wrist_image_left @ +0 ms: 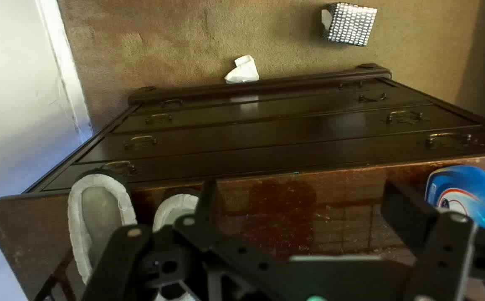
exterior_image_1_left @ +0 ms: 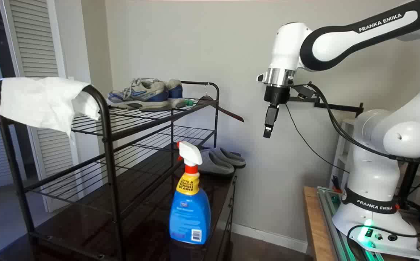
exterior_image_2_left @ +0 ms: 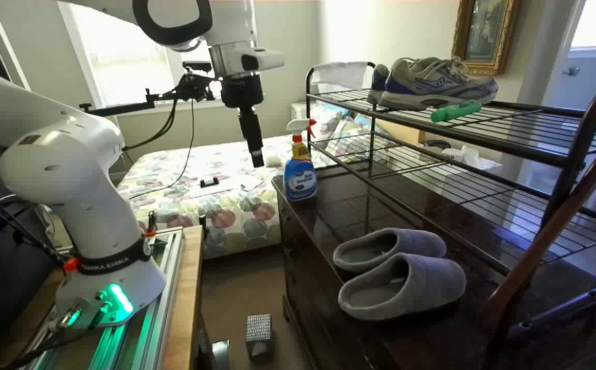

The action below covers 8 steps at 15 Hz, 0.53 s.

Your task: Pick up the napkin and put it in the shoe

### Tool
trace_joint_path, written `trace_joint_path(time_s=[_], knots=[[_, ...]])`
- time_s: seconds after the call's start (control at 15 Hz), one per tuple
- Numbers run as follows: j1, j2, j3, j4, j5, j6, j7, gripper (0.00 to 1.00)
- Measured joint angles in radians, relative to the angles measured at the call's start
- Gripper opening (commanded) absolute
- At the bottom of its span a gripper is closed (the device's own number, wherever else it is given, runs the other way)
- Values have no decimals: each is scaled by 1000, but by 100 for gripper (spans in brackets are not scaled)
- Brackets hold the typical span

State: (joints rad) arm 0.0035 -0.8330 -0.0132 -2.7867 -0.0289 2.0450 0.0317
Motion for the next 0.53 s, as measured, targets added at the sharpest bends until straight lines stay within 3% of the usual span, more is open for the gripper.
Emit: trace_joint_path(time_s=[0.53], knots=[[0, 8, 0, -12, 0, -1, 0, 100]])
